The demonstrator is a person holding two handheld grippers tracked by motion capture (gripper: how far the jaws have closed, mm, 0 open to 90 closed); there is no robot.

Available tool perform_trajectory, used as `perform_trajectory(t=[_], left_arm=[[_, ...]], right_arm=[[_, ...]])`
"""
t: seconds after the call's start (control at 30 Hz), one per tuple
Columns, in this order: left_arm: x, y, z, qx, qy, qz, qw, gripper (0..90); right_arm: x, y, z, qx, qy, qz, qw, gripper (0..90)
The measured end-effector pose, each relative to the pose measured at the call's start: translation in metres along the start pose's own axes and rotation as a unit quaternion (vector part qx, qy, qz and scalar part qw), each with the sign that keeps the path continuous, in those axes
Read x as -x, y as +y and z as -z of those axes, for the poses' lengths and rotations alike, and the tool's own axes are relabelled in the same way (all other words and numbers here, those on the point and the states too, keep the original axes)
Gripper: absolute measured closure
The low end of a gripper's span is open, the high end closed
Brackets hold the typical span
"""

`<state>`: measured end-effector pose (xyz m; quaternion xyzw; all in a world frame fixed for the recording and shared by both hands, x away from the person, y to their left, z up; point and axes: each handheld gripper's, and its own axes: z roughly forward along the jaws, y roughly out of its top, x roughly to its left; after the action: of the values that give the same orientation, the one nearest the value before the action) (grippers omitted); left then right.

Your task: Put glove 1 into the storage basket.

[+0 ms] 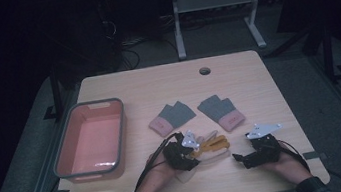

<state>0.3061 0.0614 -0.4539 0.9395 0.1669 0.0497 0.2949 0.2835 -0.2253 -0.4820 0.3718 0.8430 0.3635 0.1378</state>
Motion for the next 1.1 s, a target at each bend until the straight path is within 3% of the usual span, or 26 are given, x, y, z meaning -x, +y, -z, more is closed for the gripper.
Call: perform_trajectory(t=[0.27,0.43,0.7,1.1], left_arm=[[-0.004,0.0,0.004,-0.005,-0.006,0.003,1.0,64.1],[-0.005,0.001,0.012,0.007,-0.011,0.012,0.9998,64.0],[-0.014,0.002,0.036,0.017,-0.009,0.016,0.9997,64.0],[-0.038,0.001,0.085,0.039,0.015,0.046,0.998,63.8]], right_arm=[[0.0,0.0,0.0,0.001,0.001,-0.001,1.0,8.8],[0.0,0.0,0.0,0.001,0.001,-0.001,1.0,8.8],[0.0,0.0,0.0,0.0,0.0,-0.001,1.0,8.8],[0.0,0.0,0.0,0.0,0.0,-0.001,1.0,8.7]])
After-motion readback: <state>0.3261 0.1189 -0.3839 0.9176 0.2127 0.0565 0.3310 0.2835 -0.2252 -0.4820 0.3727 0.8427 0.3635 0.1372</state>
